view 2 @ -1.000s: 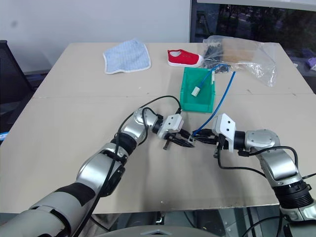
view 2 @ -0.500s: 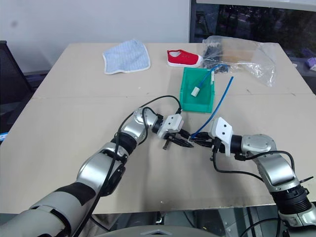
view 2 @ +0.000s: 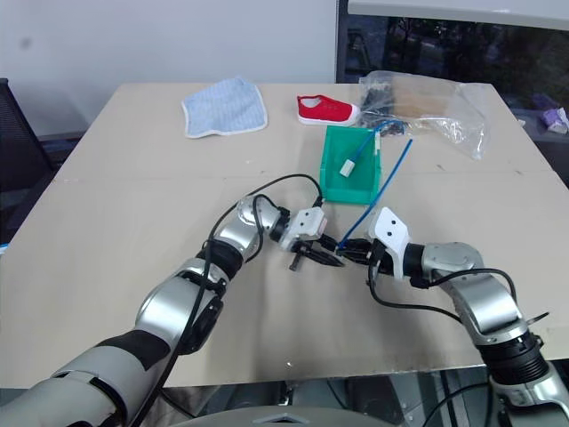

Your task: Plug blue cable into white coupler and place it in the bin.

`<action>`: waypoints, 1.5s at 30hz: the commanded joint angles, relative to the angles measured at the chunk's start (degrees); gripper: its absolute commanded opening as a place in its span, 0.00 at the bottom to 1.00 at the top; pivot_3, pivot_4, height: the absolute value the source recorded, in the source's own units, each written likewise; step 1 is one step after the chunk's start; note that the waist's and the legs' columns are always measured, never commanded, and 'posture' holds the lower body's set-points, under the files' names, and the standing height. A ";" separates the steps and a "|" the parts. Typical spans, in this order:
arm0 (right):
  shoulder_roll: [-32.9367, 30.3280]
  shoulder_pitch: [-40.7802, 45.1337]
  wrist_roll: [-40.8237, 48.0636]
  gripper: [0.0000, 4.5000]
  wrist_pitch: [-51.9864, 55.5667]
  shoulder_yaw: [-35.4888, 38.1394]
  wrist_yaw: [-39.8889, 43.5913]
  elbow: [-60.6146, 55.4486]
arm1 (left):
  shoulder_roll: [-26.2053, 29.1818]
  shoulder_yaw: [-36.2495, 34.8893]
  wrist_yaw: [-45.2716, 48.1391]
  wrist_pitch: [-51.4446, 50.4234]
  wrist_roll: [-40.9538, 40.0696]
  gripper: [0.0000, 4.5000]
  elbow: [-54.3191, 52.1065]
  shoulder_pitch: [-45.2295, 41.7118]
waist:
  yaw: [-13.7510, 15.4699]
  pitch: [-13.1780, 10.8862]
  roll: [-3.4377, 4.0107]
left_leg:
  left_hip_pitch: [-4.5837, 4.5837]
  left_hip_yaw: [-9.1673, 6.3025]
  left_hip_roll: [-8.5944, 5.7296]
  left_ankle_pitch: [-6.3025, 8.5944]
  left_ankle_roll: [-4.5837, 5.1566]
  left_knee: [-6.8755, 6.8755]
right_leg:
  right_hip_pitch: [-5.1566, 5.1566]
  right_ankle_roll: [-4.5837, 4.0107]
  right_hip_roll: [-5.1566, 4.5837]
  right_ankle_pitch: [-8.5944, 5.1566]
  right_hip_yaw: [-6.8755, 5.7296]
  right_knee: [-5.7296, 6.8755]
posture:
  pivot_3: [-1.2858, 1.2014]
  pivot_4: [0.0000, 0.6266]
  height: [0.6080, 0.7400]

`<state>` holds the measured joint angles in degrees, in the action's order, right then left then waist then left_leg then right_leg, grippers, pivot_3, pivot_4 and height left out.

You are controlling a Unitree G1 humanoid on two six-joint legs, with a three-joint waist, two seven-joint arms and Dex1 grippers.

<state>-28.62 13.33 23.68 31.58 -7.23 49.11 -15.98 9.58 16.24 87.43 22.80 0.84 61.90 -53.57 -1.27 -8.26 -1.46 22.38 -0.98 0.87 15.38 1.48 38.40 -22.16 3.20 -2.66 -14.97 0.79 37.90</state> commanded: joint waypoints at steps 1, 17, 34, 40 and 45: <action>3.49 5.74 8.47 0.00 1.58 6.03 -1.03 -2.18 | -0.82 0.17 0.43 -1.00 0.14 0.13 -0.98 1.22 | 0.16 -0.22 0.23 | 0.04 -0.02 0.00 0.00 0.00 0.01 | -0.04 -0.01 0.00 0.01 -0.02 0.03 | 0.52 0.24 1.00; -2.92 20.40 11.79 0.00 7.97 9.09 4.66 8.94 | 9.23 -14.11 -12.63 -44.84 -19.18 0.91 -53.58 15.92 | -0.46 -0.62 0.58 | 0.51 0.00 -0.02 0.00 -0.01 0.03 | -0.55 0.11 -0.15 -0.05 0.16 0.11 | 0.52 0.24 1.00; 3.90 59.36 -8.14 0.17 -13.13 4.64 8.15 74.76 | 14.46 -18.20 -47.81 -74.38 -22.71 0.92 -80.52 15.55 | 0.26 -0.76 0.62 | 0.56 0.37 -0.18 -0.18 -0.32 -0.16 | -0.75 0.12 -0.28 -0.04 0.37 -0.02 | 0.52 0.24 1.00; 2.49 61.03 -12.82 0.83 -23.95 6.90 0.22 80.12 | 15.10 -17.28 -50.06 -73.58 -22.68 0.92 -79.78 14.79 | 0.39 -0.77 0.63 | 0.72 0.45 -0.22 -0.23 -0.43 -0.15 | -0.88 0.13 -0.49 -0.04 0.42 -0.06 | 0.52 0.24 1.00; -1.14 55.07 -16.28 0.99 -28.08 7.47 -3.79 73.63 | 15.81 -15.86 -50.46 -72.09 -22.40 0.92 -79.80 14.64 | 0.50 -0.78 0.63 | 0.80 0.44 -0.25 -0.24 -0.45 -0.16 | -0.94 0.13 -0.51 -0.04 0.43 -0.07 | 0.52 0.24 1.00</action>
<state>-28.95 70.15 6.98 4.68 -1.43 45.85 62.31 25.14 0.35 37.27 -50.99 -21.47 -16.45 -37.87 -0.77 -9.04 -0.83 23.18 -0.53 0.62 15.14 1.03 38.24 -23.11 3.33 -3.17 -15.00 1.24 37.84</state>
